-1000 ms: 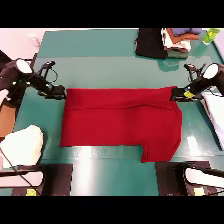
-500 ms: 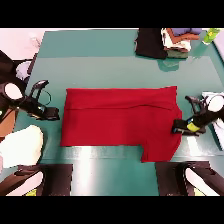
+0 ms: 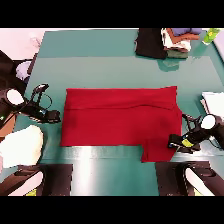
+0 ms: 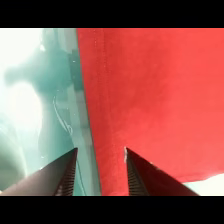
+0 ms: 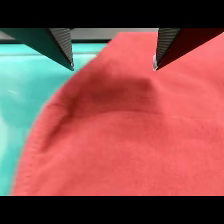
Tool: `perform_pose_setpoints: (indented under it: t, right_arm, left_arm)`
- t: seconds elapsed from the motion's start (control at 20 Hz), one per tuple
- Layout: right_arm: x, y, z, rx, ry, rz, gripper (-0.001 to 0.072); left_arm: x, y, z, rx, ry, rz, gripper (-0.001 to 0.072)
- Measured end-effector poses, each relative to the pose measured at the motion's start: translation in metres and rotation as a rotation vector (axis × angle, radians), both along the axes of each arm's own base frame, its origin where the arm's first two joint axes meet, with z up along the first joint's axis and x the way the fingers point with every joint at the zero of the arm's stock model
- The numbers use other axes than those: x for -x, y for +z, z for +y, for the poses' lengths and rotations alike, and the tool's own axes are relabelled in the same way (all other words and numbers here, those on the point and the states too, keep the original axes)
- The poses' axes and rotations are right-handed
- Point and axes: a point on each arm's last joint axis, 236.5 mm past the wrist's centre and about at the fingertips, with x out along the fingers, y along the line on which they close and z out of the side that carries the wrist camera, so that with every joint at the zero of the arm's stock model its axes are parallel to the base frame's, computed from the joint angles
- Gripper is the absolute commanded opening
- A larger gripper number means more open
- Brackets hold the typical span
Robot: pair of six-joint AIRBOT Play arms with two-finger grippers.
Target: Fold the shirts.
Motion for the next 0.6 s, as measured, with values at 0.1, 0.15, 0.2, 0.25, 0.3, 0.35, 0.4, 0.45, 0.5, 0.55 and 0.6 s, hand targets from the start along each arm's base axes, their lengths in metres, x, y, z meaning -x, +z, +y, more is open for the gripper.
perform_pose_setpoints:
  t: [0.1, 0.15, 0.2, 0.25, 0.3, 0.35, 0.4, 0.45, 0.5, 0.55, 0.6]
  right_arm:
    - [0.003, -0.004, 0.003, -0.010, -0.014, 0.004, 0.0351]
    - [0.003, -0.006, 0.004, -0.012, -0.018, -0.001, 0.0162]
    - [0.000, -0.008, 0.006, -0.020, -0.021, -0.017, 0.0053]
    - [-0.003, -0.009, 0.008, -0.026, -0.026, -0.031, 0.0023]
    - [-0.003, -0.010, 0.008, -0.027, -0.026, -0.031, 0.0023]
    - [-0.003, -0.010, 0.008, -0.027, -0.025, -0.033, 0.0023]
    - [-0.003, -0.011, 0.008, -0.027, -0.024, -0.034, 0.0023]
    - [-0.003, -0.011, 0.008, -0.027, -0.024, -0.035, 0.0023]
    - [-0.003, -0.011, 0.008, -0.026, -0.024, -0.036, 0.0023]
    - [-0.003, -0.011, 0.008, -0.026, -0.024, -0.037, 0.0023]
    - [-0.004, -0.012, 0.008, -0.025, -0.023, -0.038, 0.0023]
  left_arm:
    - [0.000, 0.000, 0.000, 0.002, 0.001, 0.000, 0.0374]
    - [0.000, 0.000, 0.000, 0.002, 0.001, 0.000, 0.0375]
    - [0.000, 0.000, -0.001, 0.003, 0.001, 0.001, 0.0376]
    - [0.001, 0.000, -0.001, 0.003, 0.001, 0.004, 0.0377]
    - [0.004, -0.001, -0.001, 0.003, -0.002, 0.014, 0.0469]
    - [0.007, -0.002, -0.001, 0.004, -0.005, 0.029, 0.0598]
    - [0.013, -0.004, -0.001, 0.005, -0.008, 0.051, 0.0603]
    - [0.020, -0.008, -0.001, 0.005, -0.011, 0.076, 0.0603]
    - [0.027, -0.013, -0.001, 0.005, -0.013, 0.103, 0.0603]
    - [0.036, -0.020, -0.002, 0.006, -0.015, 0.132, 0.0603]
    - [0.044, -0.027, -0.002, 0.008, -0.015, 0.159, 0.0603]
